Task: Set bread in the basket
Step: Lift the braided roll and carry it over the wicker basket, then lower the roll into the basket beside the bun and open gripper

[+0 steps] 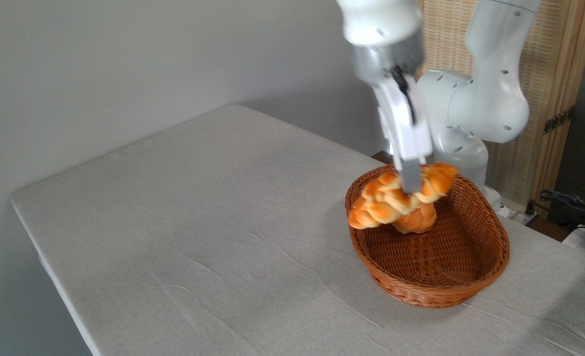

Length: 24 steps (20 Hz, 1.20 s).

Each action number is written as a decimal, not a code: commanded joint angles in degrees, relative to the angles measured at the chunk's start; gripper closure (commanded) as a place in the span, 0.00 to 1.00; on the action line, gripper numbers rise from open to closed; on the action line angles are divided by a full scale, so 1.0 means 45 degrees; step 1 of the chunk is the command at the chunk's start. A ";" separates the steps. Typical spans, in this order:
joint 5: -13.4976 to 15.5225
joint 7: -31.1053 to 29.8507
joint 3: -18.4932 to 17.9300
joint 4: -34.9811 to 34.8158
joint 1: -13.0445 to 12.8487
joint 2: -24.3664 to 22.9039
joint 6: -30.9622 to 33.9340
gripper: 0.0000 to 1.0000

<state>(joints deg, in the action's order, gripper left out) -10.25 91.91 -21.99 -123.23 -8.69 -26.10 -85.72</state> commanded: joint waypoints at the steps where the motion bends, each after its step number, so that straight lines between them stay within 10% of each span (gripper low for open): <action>1: -0.0436 0.0201 -0.1126 -0.1051 -0.0801 -0.0587 -0.0305 0.96; 5: -0.0920 0.0182 -0.1284 -0.1305 -0.1173 -0.0431 -0.0441 0.91; 17: -0.2096 0.0163 -0.2242 -0.1697 -0.1760 -0.0293 -0.0930 0.11; 24: -0.2096 0.0162 -0.2320 -0.1697 -0.1760 -0.0274 -0.0970 0.03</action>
<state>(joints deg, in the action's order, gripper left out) -18.63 92.27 -31.40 -130.67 -15.76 -27.17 -89.17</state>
